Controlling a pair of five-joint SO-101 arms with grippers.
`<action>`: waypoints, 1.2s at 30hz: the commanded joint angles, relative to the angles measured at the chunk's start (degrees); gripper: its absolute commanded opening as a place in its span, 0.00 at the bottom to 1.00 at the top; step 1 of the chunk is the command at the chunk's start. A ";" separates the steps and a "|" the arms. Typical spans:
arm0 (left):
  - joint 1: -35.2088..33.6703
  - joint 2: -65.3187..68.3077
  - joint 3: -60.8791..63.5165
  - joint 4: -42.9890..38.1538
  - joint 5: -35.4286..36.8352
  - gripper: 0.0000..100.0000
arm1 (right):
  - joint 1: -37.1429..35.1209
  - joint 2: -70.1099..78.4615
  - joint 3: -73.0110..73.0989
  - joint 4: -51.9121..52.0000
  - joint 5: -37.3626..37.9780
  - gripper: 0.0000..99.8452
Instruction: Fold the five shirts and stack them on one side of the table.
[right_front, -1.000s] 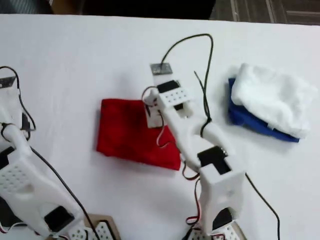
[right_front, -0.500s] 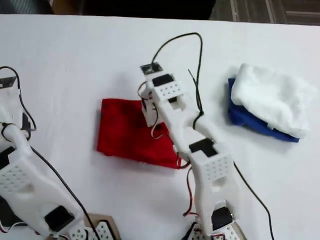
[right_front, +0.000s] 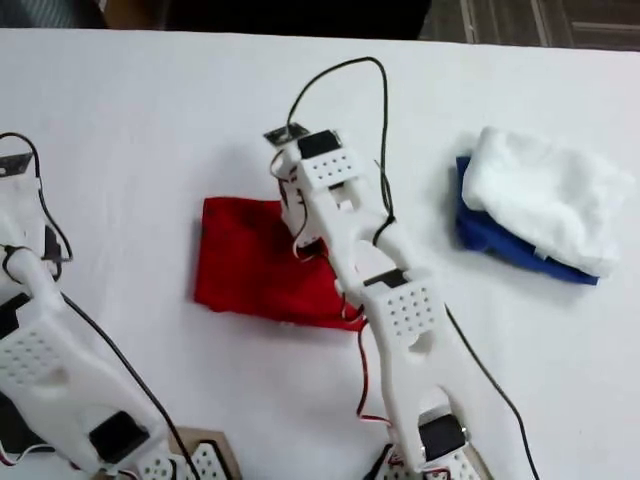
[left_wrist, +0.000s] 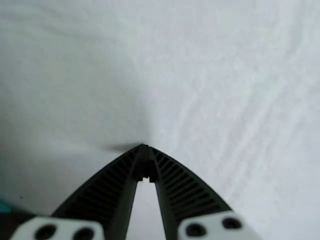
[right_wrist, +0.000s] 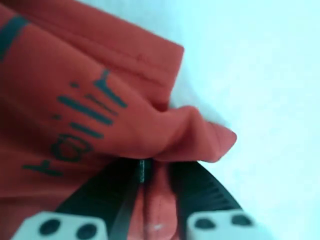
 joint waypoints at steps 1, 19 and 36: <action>-0.70 -2.64 -2.42 -0.62 0.44 0.03 | -0.13 1.98 -0.97 0.04 0.62 0.02; -0.88 -2.64 -2.42 -1.58 0.35 0.03 | 3.82 -18.68 0.09 1.10 8.26 0.02; -0.53 -2.55 -2.42 -2.20 0.35 0.03 | 8.40 -14.90 4.48 -0.31 9.49 0.25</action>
